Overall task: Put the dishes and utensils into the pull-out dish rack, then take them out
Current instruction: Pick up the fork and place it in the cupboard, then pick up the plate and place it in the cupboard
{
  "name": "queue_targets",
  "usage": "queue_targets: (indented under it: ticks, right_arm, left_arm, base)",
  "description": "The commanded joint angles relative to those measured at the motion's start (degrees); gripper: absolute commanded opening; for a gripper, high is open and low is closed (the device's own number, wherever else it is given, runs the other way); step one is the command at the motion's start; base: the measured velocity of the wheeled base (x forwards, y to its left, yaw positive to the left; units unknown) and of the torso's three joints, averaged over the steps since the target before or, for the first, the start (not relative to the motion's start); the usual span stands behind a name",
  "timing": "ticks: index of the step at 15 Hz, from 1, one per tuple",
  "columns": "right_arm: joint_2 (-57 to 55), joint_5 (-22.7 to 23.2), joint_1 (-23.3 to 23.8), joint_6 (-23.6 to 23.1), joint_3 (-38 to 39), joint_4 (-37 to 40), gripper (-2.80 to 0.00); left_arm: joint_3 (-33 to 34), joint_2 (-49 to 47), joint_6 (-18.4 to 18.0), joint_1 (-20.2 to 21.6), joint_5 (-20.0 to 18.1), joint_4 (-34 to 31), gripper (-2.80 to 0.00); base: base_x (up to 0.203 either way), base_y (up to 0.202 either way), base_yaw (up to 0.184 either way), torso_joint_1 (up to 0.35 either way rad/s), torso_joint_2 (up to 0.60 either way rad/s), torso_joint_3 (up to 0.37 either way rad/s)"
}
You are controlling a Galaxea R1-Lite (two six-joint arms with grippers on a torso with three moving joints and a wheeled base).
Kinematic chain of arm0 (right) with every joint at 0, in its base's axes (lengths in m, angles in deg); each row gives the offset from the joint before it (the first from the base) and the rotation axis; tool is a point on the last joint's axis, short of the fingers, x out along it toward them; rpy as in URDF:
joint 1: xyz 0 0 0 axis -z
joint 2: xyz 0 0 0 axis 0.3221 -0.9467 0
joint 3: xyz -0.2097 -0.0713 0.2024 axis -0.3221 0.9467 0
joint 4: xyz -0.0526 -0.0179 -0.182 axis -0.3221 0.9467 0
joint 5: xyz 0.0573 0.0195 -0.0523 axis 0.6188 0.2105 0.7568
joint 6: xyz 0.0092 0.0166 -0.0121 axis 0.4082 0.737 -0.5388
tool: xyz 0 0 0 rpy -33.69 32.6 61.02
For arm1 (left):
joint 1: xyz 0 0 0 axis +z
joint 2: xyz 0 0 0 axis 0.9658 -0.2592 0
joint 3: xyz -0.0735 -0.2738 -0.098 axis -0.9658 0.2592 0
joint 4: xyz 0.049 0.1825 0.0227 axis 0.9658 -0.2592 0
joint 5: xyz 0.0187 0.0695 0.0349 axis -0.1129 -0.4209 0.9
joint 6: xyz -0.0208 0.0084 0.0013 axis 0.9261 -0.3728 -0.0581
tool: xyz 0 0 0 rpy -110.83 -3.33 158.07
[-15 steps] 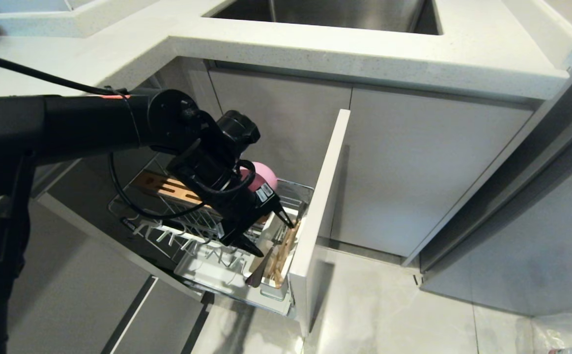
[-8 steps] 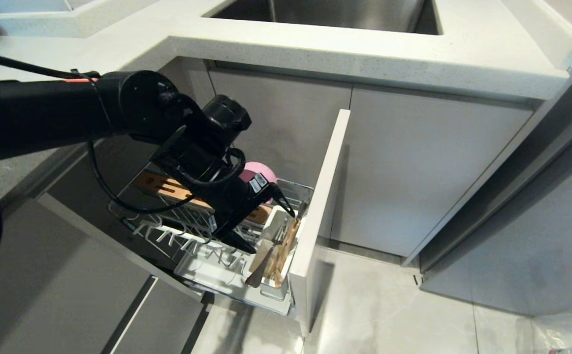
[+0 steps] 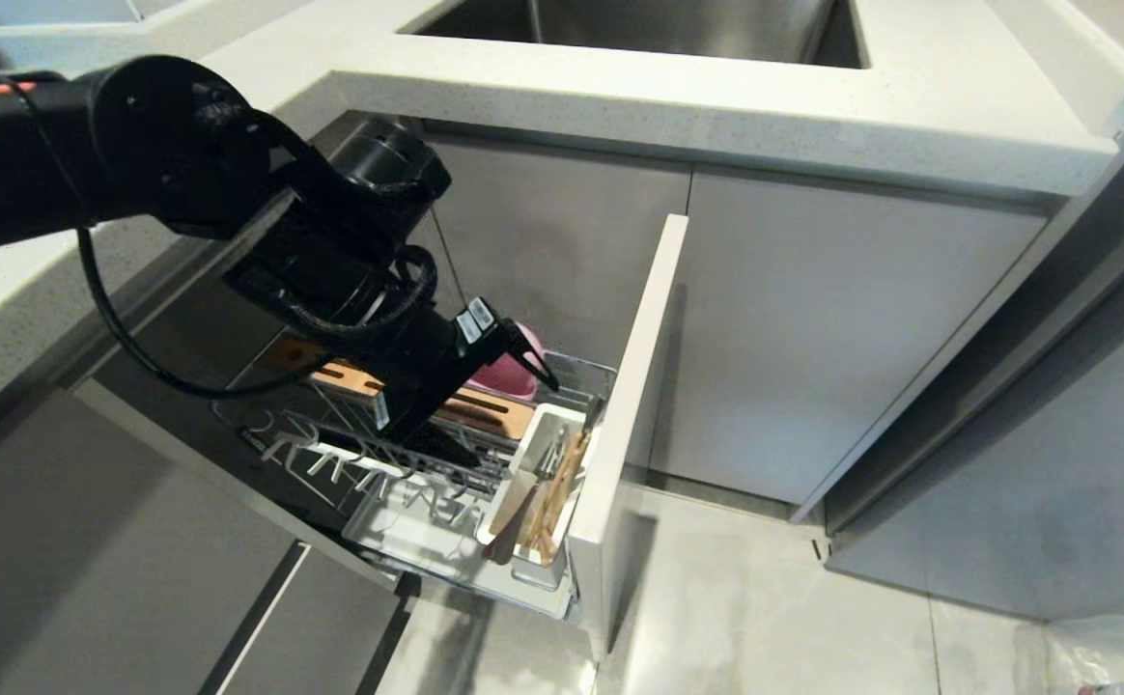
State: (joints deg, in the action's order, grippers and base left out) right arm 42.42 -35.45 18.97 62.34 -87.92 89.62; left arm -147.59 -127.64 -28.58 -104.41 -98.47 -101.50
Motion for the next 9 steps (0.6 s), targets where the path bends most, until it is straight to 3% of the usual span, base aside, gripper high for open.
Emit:
queue_targets:
  ticks: [1,6,9]
  right_arm:
    - [0.00,0.00,-0.01,0.00,0.09,-0.01,-2.80]
    - [0.00,0.00,-0.01,0.05,0.09,-0.01,-2.80]
    - [0.00,0.00,-0.01,0.05,0.09,-0.01,-2.80]
  left_arm:
    - [0.01,2.93,0.34,-0.09,0.67,-0.28,-2.80]
    - [0.01,8.92,0.20,-0.85,5.13,0.24,-2.80]
    - [0.03,15.57,-0.68,-0.82,11.47,2.78,-2.80]
  base:
    - [0.000,0.000,0.000,0.000,0.00,0.000]
    - [0.000,0.000,0.000,0.000,0.00,0.000]
    - [0.000,0.000,0.000,0.000,0.00,0.000]
